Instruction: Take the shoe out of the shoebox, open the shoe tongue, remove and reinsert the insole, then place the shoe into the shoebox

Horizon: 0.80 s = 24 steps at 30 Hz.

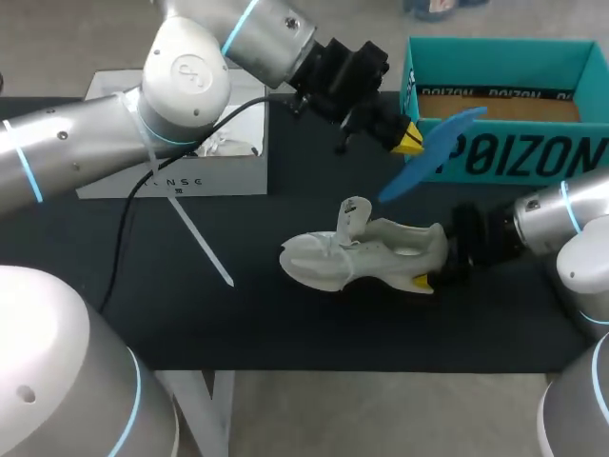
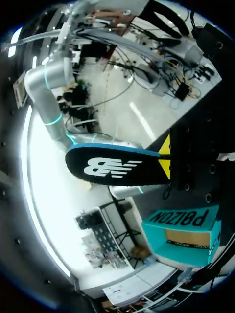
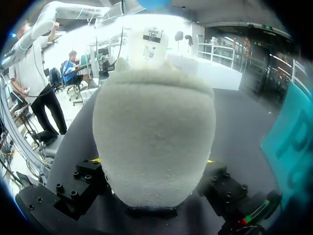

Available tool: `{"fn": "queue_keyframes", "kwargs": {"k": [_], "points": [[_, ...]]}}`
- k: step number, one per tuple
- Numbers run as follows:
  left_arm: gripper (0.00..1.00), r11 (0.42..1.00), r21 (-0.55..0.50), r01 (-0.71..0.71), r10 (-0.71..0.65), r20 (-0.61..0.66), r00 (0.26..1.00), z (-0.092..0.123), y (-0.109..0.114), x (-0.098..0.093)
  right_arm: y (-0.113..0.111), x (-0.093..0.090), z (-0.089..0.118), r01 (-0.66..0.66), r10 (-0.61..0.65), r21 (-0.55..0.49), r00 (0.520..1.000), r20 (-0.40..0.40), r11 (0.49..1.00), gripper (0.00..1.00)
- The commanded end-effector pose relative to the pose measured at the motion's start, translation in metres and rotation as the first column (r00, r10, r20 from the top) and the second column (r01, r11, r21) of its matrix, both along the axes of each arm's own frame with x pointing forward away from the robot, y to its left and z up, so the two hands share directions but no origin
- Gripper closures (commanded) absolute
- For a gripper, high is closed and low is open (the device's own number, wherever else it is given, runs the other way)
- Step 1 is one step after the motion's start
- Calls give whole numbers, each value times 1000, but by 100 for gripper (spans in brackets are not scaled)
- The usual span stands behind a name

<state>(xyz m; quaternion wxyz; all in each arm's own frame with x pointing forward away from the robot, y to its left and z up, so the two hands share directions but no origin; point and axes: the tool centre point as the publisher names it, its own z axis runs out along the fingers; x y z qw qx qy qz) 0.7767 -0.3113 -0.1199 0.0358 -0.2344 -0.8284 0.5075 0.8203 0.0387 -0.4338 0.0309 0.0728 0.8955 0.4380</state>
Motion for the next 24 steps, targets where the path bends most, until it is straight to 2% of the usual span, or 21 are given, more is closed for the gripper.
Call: {"fn": "queue_keyframes", "kwargs": {"k": [1,6,11,12,13,14,16,24], "points": [[100,990,-139,-24,5,-136,991,17,13,-32,0,0,-3,1,-1,-3,1000,0,1000,100],[100,984,-179,4,-44,-223,974,44,17,-62,0,0,-3,1,-1,-3,1000,0,1000,100],[100,971,-232,61,-134,-312,941,59,18,-96,0,0,-3,1,-1,-3,1000,0,1000,100],[100,965,-253,69,-154,-334,930,62,18,-103,0,0,-3,1,-1,-3,1000,0,1000,80],[100,963,-256,79,-166,-339,926,64,18,-110,0,0,-3,1,-1,-3,1000,0,1000,53],[100,962,-259,82,-173,-353,919,66,19,-116,0,0,-3,1,-1,-3,1000,0,1000,0],[100,963,-252,97,-194,-397,897,70,20,-130,-2,1,0,5,-5,-16,1000,5,1000,0],[100,975,-206,87,-187,-537,822,88,38,-171,-10,6,18,-16,19,-214,1000,13,977,0]]}}
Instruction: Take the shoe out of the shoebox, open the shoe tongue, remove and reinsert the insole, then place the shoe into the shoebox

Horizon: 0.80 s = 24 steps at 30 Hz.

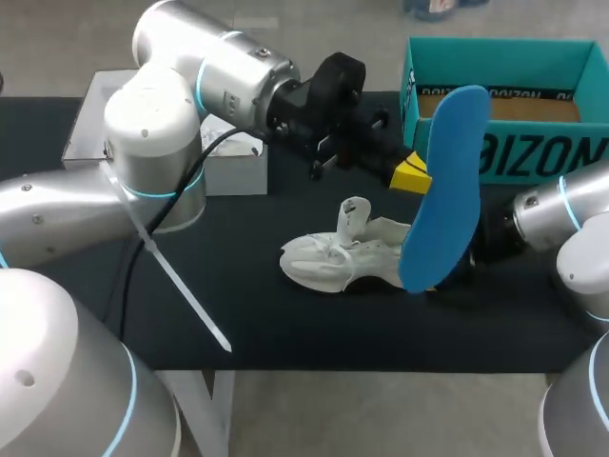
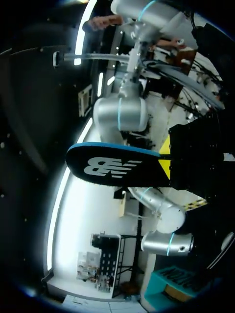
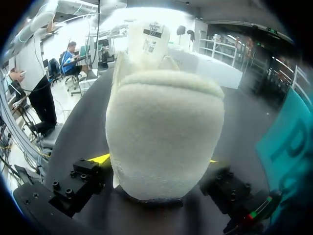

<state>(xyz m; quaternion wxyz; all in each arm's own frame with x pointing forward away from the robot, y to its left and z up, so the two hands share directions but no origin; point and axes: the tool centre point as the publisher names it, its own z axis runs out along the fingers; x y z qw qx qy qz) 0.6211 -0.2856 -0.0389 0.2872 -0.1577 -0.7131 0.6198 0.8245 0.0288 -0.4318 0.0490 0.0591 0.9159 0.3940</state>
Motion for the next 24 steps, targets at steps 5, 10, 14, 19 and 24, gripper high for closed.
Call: {"fn": "queue_keyframes", "kwargs": {"k": [5,10,14,19,24], "points": [[100,1000,31,1,3,-129,992,16,29,-34,-5,3,27,12,-15,-205,1000,-14,979,0],[100,999,49,-3,11,-159,987,24,43,-47,-6,1,38,18,-29,-303,999,-31,953,0],[100,996,85,6,11,-194,981,26,53,-59,-4,-3,48,-9,-14,-400,998,-54,916,0],[100,996,89,5,14,-204,979,32,61,-71,-5,-10,60,-33,-18,-534,996,-89,845,0],[100,997,80,14,6,-239,971,37,69,-86,-7,-14,73,-18,-39,-618,996,-79,786,0]]}}
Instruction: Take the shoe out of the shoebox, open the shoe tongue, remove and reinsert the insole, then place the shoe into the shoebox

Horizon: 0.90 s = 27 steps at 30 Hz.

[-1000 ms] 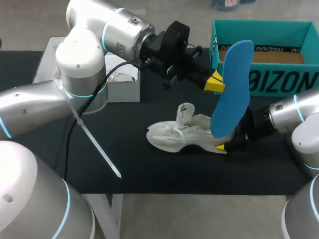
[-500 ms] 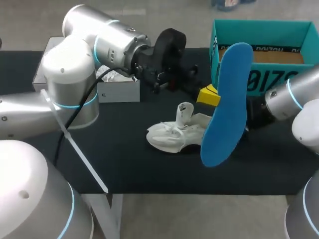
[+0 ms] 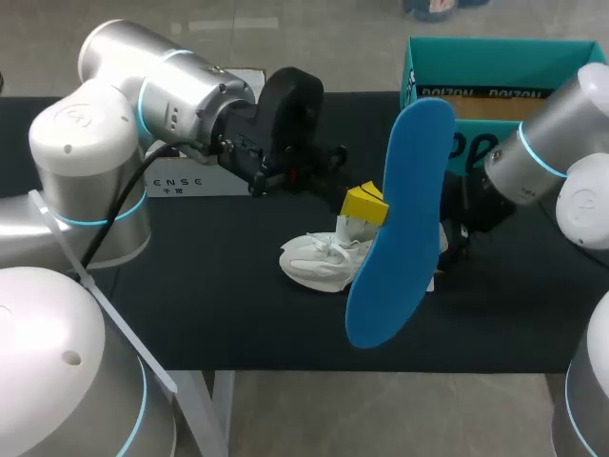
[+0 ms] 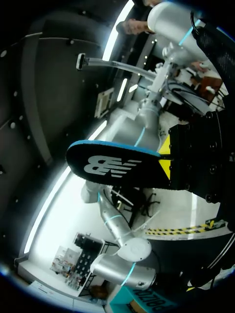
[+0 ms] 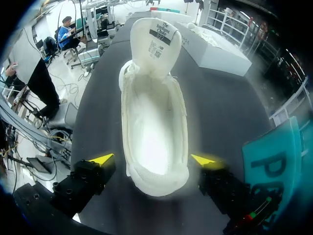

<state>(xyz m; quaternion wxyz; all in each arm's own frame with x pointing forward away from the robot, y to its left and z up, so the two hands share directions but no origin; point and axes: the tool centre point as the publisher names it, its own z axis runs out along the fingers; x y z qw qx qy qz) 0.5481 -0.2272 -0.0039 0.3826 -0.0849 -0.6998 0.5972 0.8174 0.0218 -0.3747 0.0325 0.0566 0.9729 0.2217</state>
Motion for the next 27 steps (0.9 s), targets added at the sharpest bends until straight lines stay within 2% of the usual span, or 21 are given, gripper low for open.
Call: {"fn": "queue_keyframes", "kwargs": {"k": [1,8,16,20,27], "points": [[100,1000,-4,-28,28,-15,1000,2,10,-13,0,-8,18,11,-20,-324,1000,-24,946,0],[100,999,-2,-39,39,-11,999,5,19,-28,0,-18,30,-1,-8,-408,1000,-20,913,0],[100,998,-67,-9,9,5,1000,10,24,-45,0,-28,41,18,-23,-396,1000,-9,918,0],[100,990,-137,29,-30,-7,1000,17,31,-51,0,-31,46,28,-31,-401,1000,-1,916,0],[100,987,-156,22,-20,18,1000,19,36,-52,-3,-30,46,57,-55,-404,998,15,913,0]]}}
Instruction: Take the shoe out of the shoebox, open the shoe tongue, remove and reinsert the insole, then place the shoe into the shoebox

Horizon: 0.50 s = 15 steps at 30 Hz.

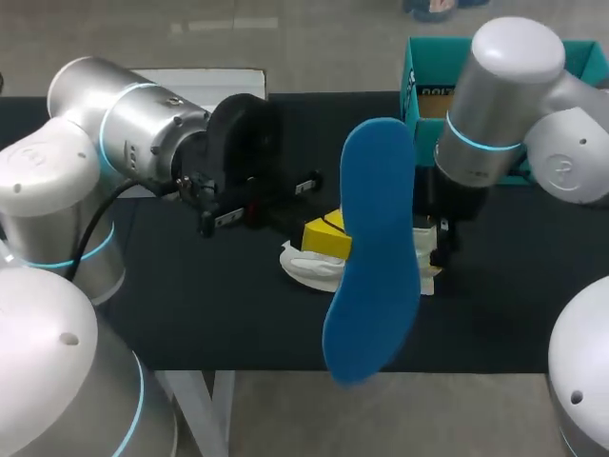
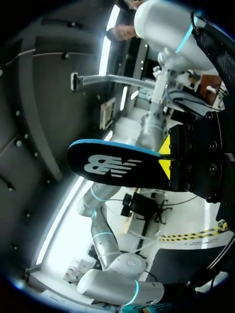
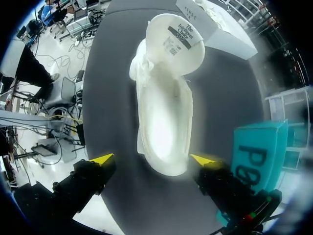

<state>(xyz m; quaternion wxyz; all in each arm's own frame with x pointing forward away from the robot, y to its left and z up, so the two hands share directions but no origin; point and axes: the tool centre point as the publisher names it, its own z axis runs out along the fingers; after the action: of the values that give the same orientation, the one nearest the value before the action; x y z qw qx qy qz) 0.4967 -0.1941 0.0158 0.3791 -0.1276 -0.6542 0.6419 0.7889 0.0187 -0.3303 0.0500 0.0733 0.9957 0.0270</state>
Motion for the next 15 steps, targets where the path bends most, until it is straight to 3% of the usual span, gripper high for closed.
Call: {"fn": "queue_keyframes", "kwargs": {"k": [1,15], "points": [[100,1000,-10,-12,12,3,1000,0,4,-1,0,-1,1,8,-8,-22,1000,-2,1000,0],[100,999,-47,-7,9,46,999,-2,2,-4,-4,9,10,27,-28,-25,998,-51,999,0]]}}
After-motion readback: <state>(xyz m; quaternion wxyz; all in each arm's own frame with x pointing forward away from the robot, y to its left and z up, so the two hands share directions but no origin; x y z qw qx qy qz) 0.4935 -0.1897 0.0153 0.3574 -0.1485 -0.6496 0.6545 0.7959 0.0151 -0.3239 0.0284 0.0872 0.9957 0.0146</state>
